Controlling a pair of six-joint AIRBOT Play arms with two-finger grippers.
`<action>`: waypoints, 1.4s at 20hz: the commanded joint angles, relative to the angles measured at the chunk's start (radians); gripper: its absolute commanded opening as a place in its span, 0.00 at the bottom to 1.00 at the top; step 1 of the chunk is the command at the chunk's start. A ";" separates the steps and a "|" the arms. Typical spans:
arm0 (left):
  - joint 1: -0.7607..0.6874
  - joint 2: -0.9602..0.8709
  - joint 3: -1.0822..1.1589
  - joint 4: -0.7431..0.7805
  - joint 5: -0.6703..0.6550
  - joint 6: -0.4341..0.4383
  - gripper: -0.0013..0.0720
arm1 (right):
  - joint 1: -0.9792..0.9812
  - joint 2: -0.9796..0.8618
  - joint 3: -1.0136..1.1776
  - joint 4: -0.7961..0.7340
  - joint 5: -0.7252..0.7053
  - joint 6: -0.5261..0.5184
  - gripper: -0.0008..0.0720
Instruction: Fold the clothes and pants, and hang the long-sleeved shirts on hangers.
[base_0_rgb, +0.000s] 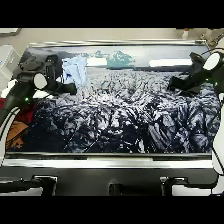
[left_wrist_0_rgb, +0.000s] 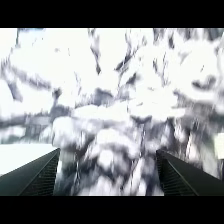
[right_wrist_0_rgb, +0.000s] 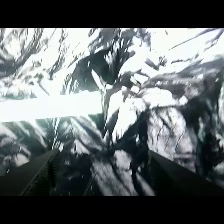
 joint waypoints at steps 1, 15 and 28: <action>0.023 -0.084 0.002 0.064 0.539 -0.005 0.99 | 0.001 -0.001 0.000 -0.039 -0.127 -0.005 0.86; 0.319 -0.710 0.473 -0.789 0.209 -0.198 0.99 | 0.001 -0.026 -0.001 0.024 -0.200 -0.004 0.76; 0.269 -0.734 0.473 -0.815 0.429 -0.193 0.04 | 0.001 -0.024 -0.001 0.034 -0.046 -0.005 0.77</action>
